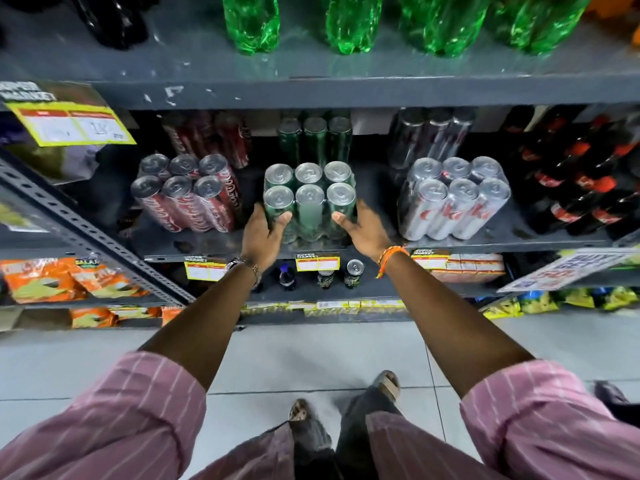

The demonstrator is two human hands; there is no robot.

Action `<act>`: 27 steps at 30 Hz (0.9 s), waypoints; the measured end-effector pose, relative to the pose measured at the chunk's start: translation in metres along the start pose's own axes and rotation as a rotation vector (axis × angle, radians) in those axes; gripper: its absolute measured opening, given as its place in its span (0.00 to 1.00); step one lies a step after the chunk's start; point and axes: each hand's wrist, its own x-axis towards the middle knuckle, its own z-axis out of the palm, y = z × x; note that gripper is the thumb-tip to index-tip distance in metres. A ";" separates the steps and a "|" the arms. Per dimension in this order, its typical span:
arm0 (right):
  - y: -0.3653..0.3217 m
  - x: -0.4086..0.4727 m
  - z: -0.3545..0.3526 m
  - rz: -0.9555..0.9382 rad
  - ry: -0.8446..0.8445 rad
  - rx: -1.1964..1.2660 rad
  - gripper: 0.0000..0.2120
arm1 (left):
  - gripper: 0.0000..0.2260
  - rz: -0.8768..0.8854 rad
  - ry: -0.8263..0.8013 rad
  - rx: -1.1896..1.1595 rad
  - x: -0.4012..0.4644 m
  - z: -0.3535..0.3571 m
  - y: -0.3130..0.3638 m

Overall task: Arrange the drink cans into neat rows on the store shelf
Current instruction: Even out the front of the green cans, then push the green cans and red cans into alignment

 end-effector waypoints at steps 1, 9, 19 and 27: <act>0.000 -0.002 0.000 0.002 0.006 -0.003 0.25 | 0.35 -0.002 0.004 0.006 -0.002 -0.001 0.001; -0.003 -0.008 0.000 0.007 0.004 -0.009 0.25 | 0.25 0.066 0.017 0.092 -0.003 -0.003 -0.001; -0.006 -0.009 0.001 -0.011 0.005 -0.008 0.21 | 0.41 0.068 -0.007 0.032 -0.001 -0.007 0.002; -0.004 -0.006 0.001 0.031 -0.035 0.050 0.31 | 0.27 0.005 -0.040 0.080 -0.001 -0.014 0.003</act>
